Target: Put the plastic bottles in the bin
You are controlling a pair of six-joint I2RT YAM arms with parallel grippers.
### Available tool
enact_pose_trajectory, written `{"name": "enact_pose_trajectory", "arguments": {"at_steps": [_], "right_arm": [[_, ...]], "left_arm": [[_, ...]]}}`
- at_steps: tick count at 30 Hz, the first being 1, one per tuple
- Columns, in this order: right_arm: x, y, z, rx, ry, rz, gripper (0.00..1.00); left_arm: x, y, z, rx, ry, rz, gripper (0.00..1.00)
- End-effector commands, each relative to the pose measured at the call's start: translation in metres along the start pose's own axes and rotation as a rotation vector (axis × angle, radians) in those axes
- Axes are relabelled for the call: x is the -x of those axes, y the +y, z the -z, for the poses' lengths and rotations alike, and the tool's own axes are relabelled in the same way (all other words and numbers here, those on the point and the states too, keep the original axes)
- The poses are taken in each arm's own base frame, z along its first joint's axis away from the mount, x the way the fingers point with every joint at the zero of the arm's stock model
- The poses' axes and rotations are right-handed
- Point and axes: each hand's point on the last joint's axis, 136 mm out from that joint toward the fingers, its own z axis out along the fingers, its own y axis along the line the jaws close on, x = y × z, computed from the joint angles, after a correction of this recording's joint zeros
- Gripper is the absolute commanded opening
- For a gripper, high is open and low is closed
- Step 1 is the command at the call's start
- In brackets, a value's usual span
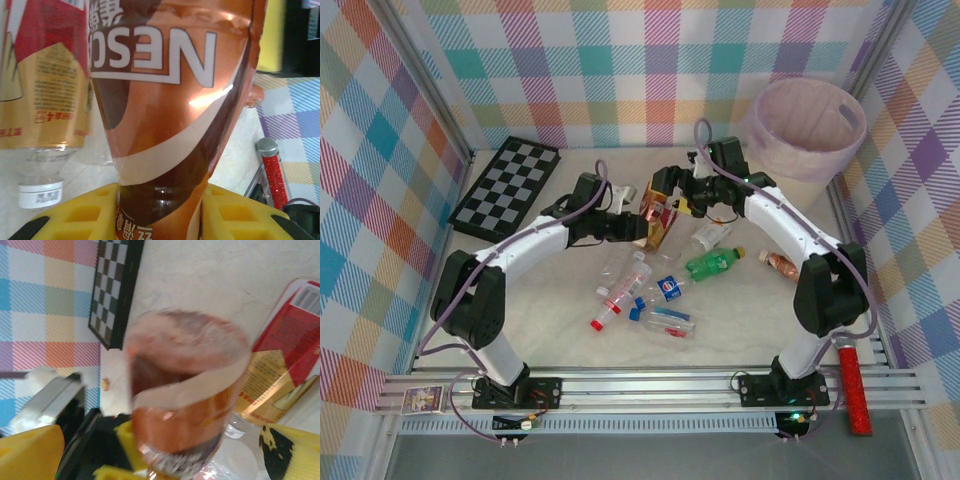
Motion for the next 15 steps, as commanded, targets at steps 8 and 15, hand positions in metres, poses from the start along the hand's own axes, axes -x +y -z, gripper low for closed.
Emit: {"name": "enact_pose_trajectory", "arguments": {"at_steps": [8,15], "right_arm": [[-0.005,-0.003,-0.006,0.007,0.015,0.003,0.86],[-0.003,0.003,0.002,-0.004,0.015,0.020,0.59]], "left_arm": [[0.015,-0.032,0.001,-0.093,-0.042,-0.023,0.27],[0.016,-0.041,-0.004,-0.116,-0.035,-0.029,0.27]]}}
